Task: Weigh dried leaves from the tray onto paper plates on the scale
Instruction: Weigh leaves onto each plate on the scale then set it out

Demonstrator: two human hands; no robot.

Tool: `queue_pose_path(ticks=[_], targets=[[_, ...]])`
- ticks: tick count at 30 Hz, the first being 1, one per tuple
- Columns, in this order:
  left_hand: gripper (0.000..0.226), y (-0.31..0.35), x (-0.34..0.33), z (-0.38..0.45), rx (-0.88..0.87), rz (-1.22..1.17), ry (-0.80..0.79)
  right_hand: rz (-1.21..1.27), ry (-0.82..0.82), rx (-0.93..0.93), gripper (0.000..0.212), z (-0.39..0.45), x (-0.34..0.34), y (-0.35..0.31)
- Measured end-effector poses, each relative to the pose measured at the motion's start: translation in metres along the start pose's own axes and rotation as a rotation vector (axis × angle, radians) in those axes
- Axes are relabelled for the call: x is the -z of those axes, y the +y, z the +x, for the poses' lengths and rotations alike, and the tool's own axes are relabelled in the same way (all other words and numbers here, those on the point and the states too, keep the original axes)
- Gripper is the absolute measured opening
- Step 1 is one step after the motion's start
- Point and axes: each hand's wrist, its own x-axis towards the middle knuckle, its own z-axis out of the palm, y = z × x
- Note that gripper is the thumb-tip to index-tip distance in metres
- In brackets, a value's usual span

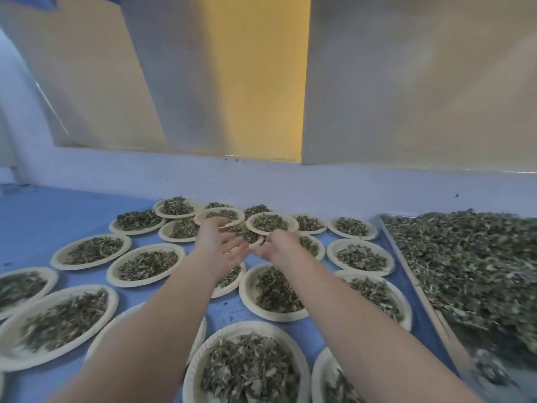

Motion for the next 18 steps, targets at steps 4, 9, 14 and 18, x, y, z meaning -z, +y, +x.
queue_pose_path(ticks=[4,9,14,18], targets=[[0.014,-0.035,-0.021,-0.075,-0.057,0.073,-0.04,-0.096,-0.03,0.024,0.014,-0.092,0.028,-0.007],[0.015,-0.092,-0.03,-0.154,-0.111,0.088,-0.06,-0.333,-0.032,0.253,0.008,-0.198,0.08,-0.01],[0.015,-0.144,-0.049,-0.207,-0.241,0.373,-0.087,-0.764,0.03,0.552,0.046,-0.288,0.146,-0.005],[0.044,-0.191,-0.089,-0.248,-0.385,0.545,-0.257,-1.323,0.171,0.69,0.034,-0.337,0.213,-0.011]])
